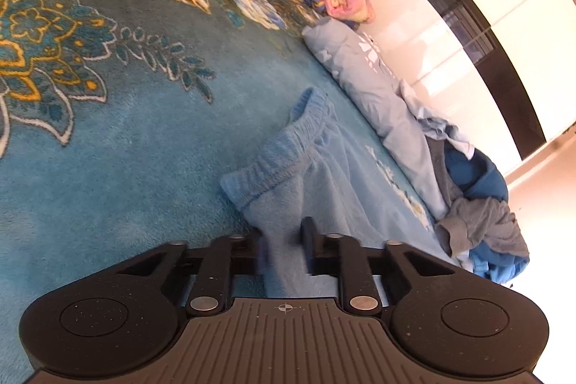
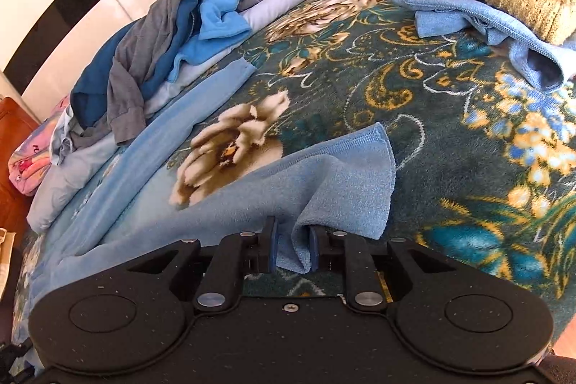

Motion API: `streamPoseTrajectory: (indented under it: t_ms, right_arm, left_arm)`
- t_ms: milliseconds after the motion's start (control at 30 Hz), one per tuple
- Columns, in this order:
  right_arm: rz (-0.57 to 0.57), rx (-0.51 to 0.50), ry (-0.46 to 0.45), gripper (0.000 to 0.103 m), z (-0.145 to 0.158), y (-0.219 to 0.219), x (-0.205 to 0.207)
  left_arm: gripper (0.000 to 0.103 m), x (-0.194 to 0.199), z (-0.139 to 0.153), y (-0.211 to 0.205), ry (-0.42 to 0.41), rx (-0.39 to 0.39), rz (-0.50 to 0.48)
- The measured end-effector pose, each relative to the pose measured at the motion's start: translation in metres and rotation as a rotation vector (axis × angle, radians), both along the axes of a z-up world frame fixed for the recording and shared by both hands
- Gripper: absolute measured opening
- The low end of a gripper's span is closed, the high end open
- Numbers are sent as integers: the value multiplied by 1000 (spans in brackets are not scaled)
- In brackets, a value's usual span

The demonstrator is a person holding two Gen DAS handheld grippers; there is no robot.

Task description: Fold clothes

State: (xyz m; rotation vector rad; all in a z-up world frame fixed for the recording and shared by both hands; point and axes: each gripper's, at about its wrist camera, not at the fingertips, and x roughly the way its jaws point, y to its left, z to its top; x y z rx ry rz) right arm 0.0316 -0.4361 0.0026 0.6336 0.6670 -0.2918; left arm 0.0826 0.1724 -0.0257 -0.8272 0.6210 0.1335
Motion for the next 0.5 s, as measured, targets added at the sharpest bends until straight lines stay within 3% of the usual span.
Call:
streamPoseTrajectory:
  t_ms: [33,333,500]
  right_arm:
    - [-6,-5,-3,6,1,0,0]
    - [-39,-72,-80,4,31,-7,-24]
    - [-23,-76,-70,4,31,-14,-35]
  left_arm:
    - [5,-3,4,-1,-6,19,6]
    - [2,-44,47,16,-88,93,54]
    - [2,-55,51,15,-79,130,41]
